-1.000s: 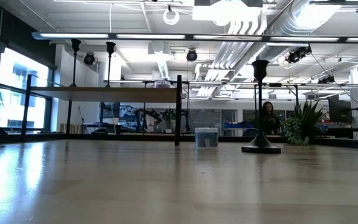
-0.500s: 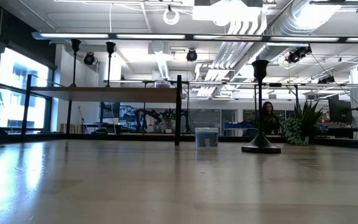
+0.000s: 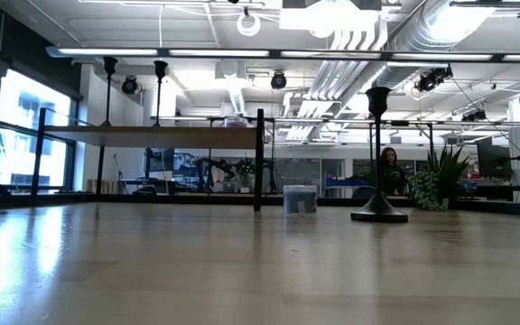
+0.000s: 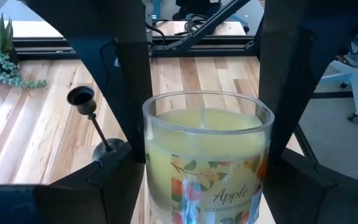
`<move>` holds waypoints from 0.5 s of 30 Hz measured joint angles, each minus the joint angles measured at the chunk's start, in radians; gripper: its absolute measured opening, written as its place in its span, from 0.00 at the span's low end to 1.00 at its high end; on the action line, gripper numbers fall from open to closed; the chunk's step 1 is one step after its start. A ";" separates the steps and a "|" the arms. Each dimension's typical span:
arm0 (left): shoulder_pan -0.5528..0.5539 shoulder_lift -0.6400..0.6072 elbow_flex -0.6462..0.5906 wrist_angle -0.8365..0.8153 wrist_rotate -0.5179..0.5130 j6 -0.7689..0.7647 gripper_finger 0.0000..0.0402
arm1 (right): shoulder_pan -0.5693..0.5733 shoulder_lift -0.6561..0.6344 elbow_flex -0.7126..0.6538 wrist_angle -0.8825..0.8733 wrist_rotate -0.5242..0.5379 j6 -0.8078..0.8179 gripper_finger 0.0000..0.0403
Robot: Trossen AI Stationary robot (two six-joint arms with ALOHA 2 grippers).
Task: Pick & Place candle stick holders
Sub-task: Put the yellow candle on the shelf
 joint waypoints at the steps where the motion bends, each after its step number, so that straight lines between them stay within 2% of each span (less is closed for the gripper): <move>1: 0.000 0.000 0.000 0.000 -0.002 0.000 0.67 | 0.000 0.000 0.000 0.000 0.000 0.000 0.53; 6: 0.000 0.000 0.000 -0.004 -0.012 0.014 0.61 | 0.000 0.000 0.000 -0.001 0.000 0.000 0.53; 15: 0.000 0.000 0.000 -0.004 -0.030 0.022 0.60 | 0.000 0.000 0.000 0.004 0.007 -0.004 0.53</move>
